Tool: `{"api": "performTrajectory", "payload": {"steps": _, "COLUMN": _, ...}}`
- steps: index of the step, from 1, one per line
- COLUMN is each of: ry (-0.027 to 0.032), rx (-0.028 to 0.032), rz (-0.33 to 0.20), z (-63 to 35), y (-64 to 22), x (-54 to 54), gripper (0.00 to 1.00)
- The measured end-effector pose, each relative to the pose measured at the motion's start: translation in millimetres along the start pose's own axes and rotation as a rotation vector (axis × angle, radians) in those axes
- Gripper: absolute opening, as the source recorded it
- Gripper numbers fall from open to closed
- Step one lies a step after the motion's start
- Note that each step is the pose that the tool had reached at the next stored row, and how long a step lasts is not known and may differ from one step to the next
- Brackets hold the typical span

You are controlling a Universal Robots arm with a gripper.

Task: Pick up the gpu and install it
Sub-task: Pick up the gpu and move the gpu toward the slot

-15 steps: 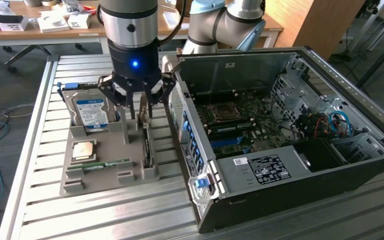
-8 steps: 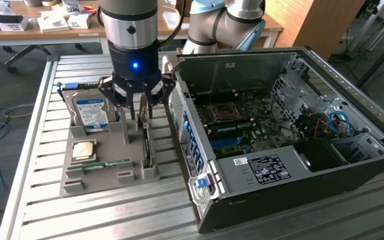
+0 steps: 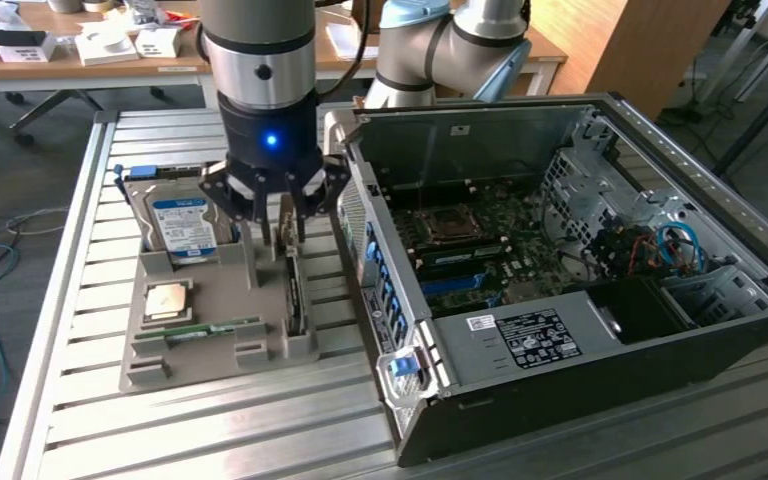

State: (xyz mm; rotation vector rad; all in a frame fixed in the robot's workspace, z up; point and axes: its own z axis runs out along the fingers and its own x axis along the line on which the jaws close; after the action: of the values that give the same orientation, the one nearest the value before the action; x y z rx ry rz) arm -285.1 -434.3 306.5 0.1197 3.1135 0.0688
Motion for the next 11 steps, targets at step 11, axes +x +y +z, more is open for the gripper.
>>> {"api": "performTrajectory", "payload": {"steps": 11, "ry": -0.0001, "rx": -0.0002, "rz": 0.000, "z": 4.8, "y": -0.2, "x": 0.1, "gripper": 0.42}}
